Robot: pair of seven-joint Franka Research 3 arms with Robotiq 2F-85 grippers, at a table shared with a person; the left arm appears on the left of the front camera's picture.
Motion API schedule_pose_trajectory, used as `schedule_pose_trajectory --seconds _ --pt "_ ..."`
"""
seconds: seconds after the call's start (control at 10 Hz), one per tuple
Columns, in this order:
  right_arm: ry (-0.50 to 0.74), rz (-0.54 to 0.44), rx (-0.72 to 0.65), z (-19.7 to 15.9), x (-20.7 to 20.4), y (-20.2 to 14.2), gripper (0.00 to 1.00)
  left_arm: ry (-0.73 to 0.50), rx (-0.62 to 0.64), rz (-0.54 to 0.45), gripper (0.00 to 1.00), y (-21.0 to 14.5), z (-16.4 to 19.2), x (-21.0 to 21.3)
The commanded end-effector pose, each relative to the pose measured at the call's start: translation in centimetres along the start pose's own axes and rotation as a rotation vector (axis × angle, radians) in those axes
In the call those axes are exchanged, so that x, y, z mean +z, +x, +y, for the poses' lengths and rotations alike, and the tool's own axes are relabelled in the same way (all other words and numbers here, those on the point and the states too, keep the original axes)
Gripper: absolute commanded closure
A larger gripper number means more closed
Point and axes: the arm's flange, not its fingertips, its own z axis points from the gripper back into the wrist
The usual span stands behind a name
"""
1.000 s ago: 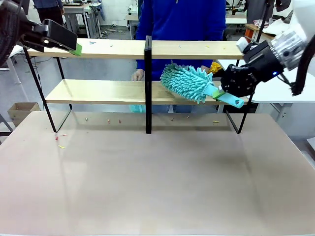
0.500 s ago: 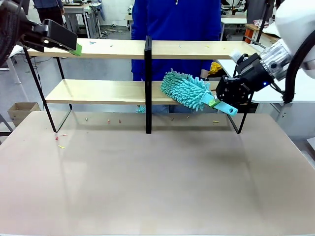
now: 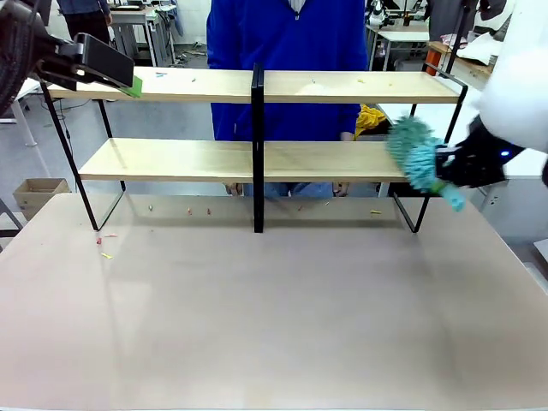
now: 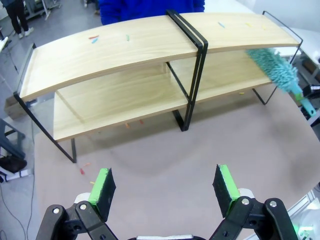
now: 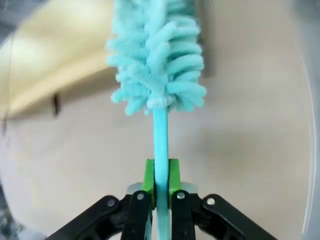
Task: Clean the shelves.
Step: Clean a randomly selected level of the Shelf with the Duster.
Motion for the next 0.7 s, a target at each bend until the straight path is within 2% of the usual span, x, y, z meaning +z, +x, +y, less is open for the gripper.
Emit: schedule_pose_trajectory --seconds 0.0,0.2,0.6 --pt "-0.12 -0.033 -0.097 1.7 1.8 -1.1 0.88 0.001 0.003 -0.004 0.0 0.0 0.1 0.1" --pt "-0.012 0.049 -0.037 2.9 1.0 -1.9 0.88 0.001 0.003 -0.004 0.0 0.0 0.1 0.1" --pt "0.267 0.181 -0.021 3.0 1.0 -1.8 0.88 0.001 0.003 -0.004 0.0 0.0 0.1 0.1"
